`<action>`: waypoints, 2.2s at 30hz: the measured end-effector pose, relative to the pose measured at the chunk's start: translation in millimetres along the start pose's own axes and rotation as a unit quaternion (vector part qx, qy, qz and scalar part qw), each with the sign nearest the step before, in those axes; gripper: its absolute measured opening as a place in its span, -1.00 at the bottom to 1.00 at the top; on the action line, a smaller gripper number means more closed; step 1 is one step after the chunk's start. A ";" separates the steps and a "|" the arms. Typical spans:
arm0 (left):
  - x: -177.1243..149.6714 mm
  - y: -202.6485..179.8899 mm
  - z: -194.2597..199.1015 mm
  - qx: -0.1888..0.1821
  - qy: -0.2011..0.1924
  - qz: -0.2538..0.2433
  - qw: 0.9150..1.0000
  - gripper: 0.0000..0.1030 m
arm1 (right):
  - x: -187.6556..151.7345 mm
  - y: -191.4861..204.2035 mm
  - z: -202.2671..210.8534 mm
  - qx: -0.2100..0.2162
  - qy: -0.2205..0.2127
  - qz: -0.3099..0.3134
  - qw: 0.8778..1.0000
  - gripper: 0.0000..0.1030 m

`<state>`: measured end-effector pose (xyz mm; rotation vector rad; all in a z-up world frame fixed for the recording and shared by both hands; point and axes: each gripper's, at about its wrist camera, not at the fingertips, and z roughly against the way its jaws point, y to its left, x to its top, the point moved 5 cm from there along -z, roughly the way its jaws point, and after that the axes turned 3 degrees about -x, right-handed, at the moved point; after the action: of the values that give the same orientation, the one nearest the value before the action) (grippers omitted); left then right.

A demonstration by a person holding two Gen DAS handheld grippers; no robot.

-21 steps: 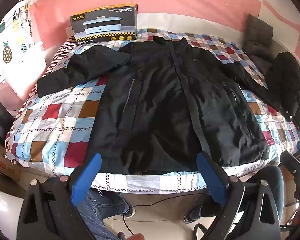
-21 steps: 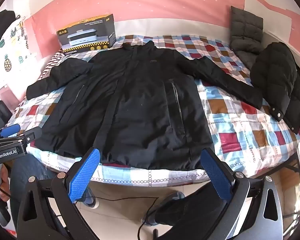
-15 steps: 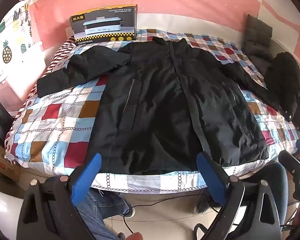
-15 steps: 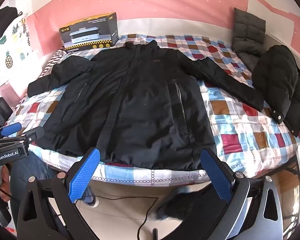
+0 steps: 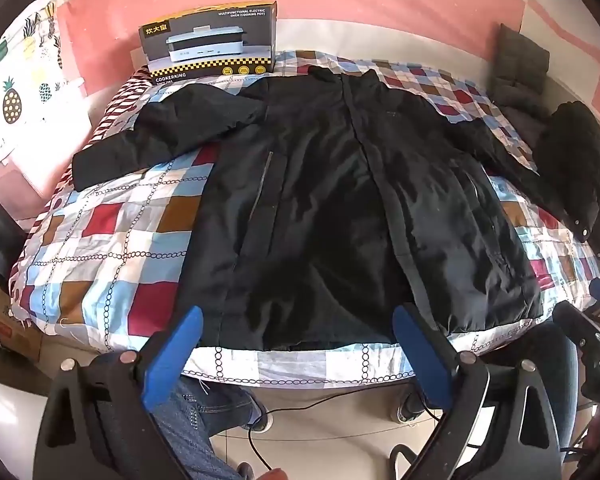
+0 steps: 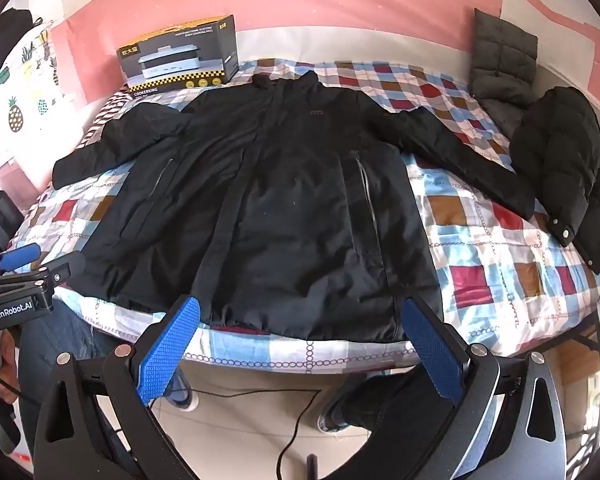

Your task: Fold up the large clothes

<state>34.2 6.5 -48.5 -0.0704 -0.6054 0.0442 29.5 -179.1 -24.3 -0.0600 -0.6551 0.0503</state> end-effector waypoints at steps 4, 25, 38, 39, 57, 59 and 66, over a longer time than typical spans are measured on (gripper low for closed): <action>0.1 0.0 -3.3 -0.002 0.005 0.002 1.000 0.89 | -0.3 -0.8 -3.1 0.000 0.002 0.000 1.000 0.96; -3.0 -3.1 -5.2 0.002 0.017 -0.002 1.000 0.89 | -0.7 0.2 -7.7 0.013 0.000 -0.004 1.000 0.96; -3.1 -5.8 -6.4 0.002 0.021 -0.003 1.000 0.89 | -0.7 1.1 -8.5 0.015 0.002 -0.006 1.000 0.96; -2.7 -6.1 -6.5 0.002 0.021 -0.003 1.000 0.89 | -0.8 1.4 -8.2 0.015 0.002 -0.005 1.000 0.96; 0.3 -9.9 -7.4 -0.003 0.026 -0.003 1.000 0.89 | -0.2 2.9 -12.4 0.023 0.007 -0.002 1.000 0.96; 0.1 -10.1 -7.5 -0.003 0.027 -0.002 1.000 0.89 | 0.3 3.5 -12.3 0.024 0.006 -0.002 1.000 0.96; 3.0 -10.4 -14.5 -0.011 0.033 0.004 0.999 0.89 | 2.4 4.7 -16.4 0.026 0.010 -0.001 1.000 0.96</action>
<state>45.1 -4.5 -57.8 -0.0944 -0.5394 0.0434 41.2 -174.9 -36.1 -0.0091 -0.6344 0.0652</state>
